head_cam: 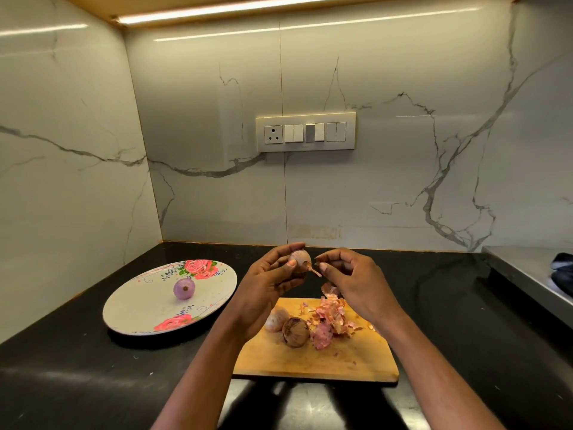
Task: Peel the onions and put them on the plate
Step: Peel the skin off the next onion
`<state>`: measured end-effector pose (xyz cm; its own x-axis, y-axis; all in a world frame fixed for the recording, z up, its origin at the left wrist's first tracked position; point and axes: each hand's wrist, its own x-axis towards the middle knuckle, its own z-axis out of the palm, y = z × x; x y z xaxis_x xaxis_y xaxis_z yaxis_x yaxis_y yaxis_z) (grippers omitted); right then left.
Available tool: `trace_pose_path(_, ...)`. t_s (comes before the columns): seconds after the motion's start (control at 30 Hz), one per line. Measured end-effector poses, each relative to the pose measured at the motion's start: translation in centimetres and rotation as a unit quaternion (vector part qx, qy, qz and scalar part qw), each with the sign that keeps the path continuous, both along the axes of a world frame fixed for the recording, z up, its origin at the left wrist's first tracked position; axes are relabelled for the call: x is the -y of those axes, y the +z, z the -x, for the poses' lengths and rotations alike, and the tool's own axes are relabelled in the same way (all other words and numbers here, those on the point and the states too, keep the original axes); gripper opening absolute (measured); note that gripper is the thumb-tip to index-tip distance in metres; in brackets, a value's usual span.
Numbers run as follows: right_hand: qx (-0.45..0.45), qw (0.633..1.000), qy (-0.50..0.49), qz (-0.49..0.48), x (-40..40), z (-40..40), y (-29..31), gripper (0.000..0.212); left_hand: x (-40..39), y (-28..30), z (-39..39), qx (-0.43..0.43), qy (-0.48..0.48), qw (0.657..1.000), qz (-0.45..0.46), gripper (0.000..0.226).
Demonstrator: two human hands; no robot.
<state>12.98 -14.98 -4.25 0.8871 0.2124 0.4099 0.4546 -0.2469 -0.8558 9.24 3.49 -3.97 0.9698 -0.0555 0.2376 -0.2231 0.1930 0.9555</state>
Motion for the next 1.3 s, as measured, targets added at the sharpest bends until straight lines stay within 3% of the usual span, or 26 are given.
trace_pose_path(0.13,0.058,0.998,-0.019,0.024,-0.02,0.38,0.18,0.016,0.10,-0.18,-0.03,0.010,0.025,0.999,-0.047,0.030)
trace_pose_path(0.27,0.118,0.988,-0.036,0.091,-0.07,0.68,0.13,0.018,0.21,-0.36,-0.01,0.026,0.047,0.994,-0.096,0.042)
trace_pose_path(0.53,0.147,0.977,-0.045,0.149,-0.12,0.65,-0.25,0.018,0.00,-0.79,-0.10,0.026,0.045,0.987,-0.153,0.044)
trace_pose_path(0.77,0.148,0.977,-0.058,0.141,-0.52,0.80,-0.58,0.011,0.01,-0.87,-0.08,0.017,0.045,0.990,-0.136,0.031)
trace_pose_path(1.03,0.108,0.987,-0.027,0.117,-0.35,0.64,-0.14,0.016,0.07,-0.46,-0.05,0.027,0.056,0.991,-0.116,0.042)
trace_pose_path(1.3,0.109,0.981,-0.057,0.149,-0.11,0.52,-0.14,0.009,0.58,-0.80,-0.15,0.041,0.058,0.985,-0.159,0.039)
